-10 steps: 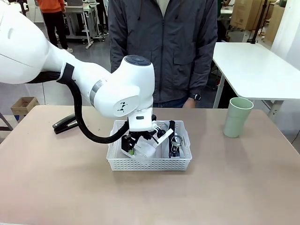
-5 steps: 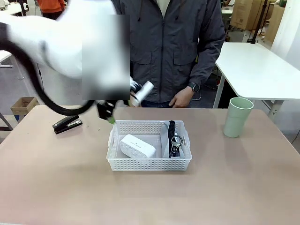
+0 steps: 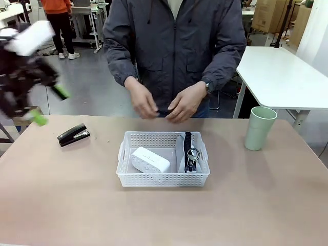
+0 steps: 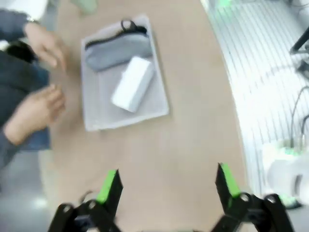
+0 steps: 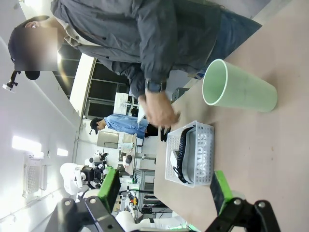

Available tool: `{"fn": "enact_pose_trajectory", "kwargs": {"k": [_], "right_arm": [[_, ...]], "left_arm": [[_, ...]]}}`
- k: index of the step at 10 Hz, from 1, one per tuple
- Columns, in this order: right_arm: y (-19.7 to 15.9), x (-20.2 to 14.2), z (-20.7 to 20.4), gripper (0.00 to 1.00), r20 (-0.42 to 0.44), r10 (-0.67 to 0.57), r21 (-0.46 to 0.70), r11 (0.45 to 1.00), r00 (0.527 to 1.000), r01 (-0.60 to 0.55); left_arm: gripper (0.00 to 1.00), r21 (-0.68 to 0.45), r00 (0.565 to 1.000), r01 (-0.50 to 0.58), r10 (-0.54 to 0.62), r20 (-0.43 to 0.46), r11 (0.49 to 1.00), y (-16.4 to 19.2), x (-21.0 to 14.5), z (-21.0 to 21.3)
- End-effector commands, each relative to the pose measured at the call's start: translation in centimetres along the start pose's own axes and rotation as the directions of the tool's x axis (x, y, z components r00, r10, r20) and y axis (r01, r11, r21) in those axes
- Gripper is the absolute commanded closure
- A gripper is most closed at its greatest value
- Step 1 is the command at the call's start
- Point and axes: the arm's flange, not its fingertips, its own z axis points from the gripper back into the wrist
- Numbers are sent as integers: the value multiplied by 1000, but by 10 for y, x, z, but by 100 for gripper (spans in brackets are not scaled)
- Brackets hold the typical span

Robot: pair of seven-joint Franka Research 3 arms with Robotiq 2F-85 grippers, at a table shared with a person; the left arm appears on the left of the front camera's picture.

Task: Efficiently arrange items inside the basket to fit them all.
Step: Pick up the Digital clock and place it inside the Organizing basket.

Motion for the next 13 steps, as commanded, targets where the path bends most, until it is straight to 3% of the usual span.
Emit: {"fn": "enact_pose_trajectory", "kwargs": {"k": [1, 2, 3, 4, 6, 7, 8, 9, 10, 12, 13], "right_arm": [[1, 0, 1, 0, -1, 7, 8, 1000, 1000, -7], [1, 0, 1, 0, -1, 7, 8, 1000, 1000, -7], [1, 0, 1, 0, -1, 7, 8, 1000, 1000, -7], [1, 0, 1, 0, -1, 7, 8, 1000, 1000, -7], [1, 0, 1, 0, -1, 7, 8, 1000, 1000, -7], [1, 0, 1, 0, -1, 7, 8, 1000, 1000, -7], [1, 0, 1, 0, -1, 7, 8, 1000, 1000, -7], [1, 0, 1, 0, -1, 7, 8, 1000, 1000, -7], [1, 0, 1, 0, -1, 7, 8, 1000, 1000, -7], [1, 0, 1, 0, -1, 7, 8, 1000, 1000, -7], [1, 0, 1, 0, -1, 7, 8, 1000, 1000, -7]], "left_arm": [[0, 50, 807, -532, 489, 330, 845, -38, -38, 15], [0, 16, 692, -603, 512, 509, 798, -62, -65, 22], [0, -47, 601, -613, 504, 620, 789, -80, -86, 24], [0, -103, 392, -715, 520, 759, 691, -111, -144, 30], [0, -111, 377, -723, 524, 763, 682, -113, -148, 30], [0, -186, 276, -757, 565, 777, 626, -122, -178, 22], [0, -261, 202, -754, 591, 781, 603, -129, -206, 7], [0, -317, 134, -752, 605, 785, 578, -127, -222, -7], [0, -351, 94, -727, 593, 800, 590, -122, -230, -19], [0, -397, 18, -713, 582, 813, 577, -98, -230, -47], [0, -393, 42, -714, 596, 802, 580, -88, -221, -57]]}}
